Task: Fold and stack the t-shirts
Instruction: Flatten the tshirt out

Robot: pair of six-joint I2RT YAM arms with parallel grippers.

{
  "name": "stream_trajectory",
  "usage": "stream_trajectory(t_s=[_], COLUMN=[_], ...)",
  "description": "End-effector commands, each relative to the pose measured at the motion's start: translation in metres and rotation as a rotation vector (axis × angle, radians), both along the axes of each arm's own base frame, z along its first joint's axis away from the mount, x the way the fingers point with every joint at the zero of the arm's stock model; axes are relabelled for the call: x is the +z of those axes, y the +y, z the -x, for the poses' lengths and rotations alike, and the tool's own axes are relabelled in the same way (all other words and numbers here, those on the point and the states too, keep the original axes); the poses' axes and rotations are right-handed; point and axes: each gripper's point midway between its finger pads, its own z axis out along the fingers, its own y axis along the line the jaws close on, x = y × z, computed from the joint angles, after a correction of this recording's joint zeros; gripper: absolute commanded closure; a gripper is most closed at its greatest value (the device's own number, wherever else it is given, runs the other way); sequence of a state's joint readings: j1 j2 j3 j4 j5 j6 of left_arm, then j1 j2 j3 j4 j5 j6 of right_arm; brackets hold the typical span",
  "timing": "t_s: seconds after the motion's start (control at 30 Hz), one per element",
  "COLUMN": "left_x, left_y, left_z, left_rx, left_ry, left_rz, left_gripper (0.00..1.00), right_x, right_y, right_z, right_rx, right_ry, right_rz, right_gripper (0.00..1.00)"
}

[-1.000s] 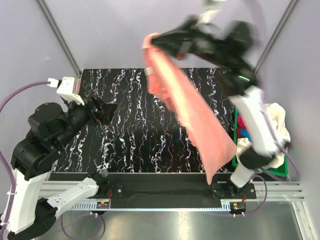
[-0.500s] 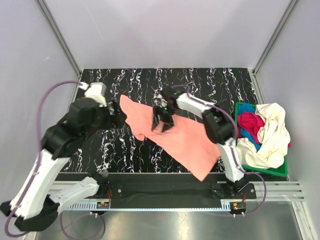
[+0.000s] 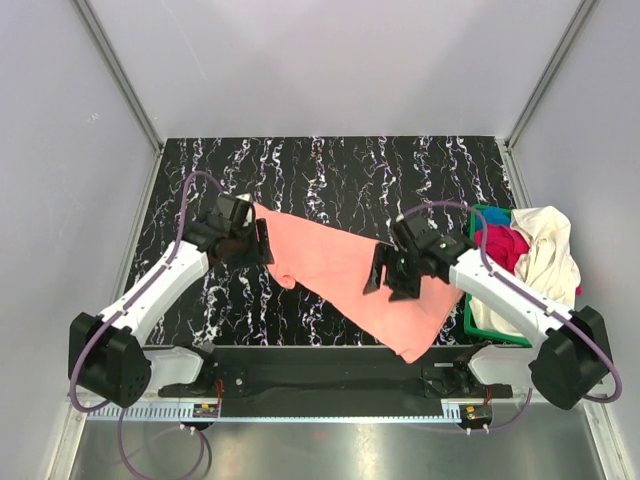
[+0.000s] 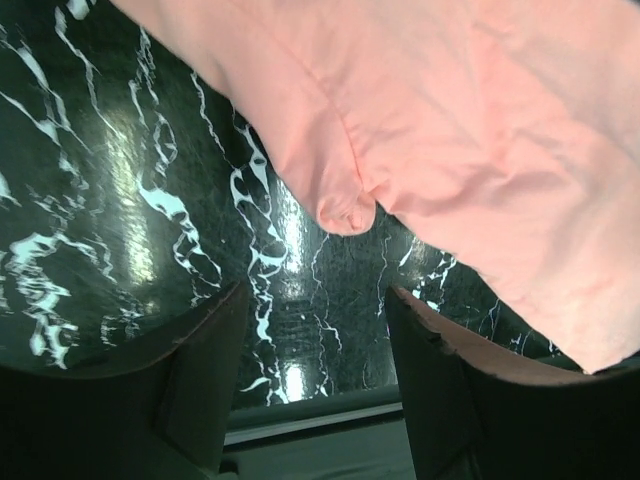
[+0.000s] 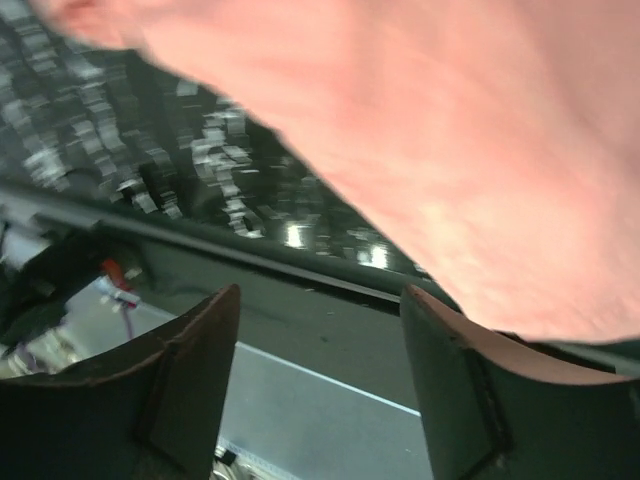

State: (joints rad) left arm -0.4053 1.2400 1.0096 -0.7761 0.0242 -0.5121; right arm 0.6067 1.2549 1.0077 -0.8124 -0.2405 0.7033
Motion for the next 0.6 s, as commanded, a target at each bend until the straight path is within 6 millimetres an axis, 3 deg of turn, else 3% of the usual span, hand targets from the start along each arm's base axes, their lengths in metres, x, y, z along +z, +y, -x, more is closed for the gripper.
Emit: stream_trajectory(t_s=[0.0,0.17,0.27,0.4,0.57], left_x=[0.002,-0.028,-0.048,-0.067,-0.082], left_y=[-0.020,-0.016,-0.005,0.012,0.010], left_z=[-0.017,-0.029,-0.041,-0.055,-0.071], left_rx=[0.021,0.048,0.094,0.141,0.123], left_ry=[-0.035,0.018,0.051,0.067,0.073], left_rz=[0.151,0.148,0.136,0.138,0.170], left_gripper=[0.37,0.34,0.32,0.30,0.32], right_x=[-0.025,-0.052,-0.070,-0.087,-0.106], right_y=[-0.031,-0.040,-0.043,-0.048,-0.048], right_z=[0.007,0.012,0.013,0.016,0.024], right_rx=[-0.190,-0.235,-0.234,-0.215,-0.174], right_ry=[0.023,0.053,0.092,0.123,0.168], right_rz=[0.097,0.099,0.145,0.199,0.230], right_gripper=[0.25,0.22,0.27,0.28,0.31])
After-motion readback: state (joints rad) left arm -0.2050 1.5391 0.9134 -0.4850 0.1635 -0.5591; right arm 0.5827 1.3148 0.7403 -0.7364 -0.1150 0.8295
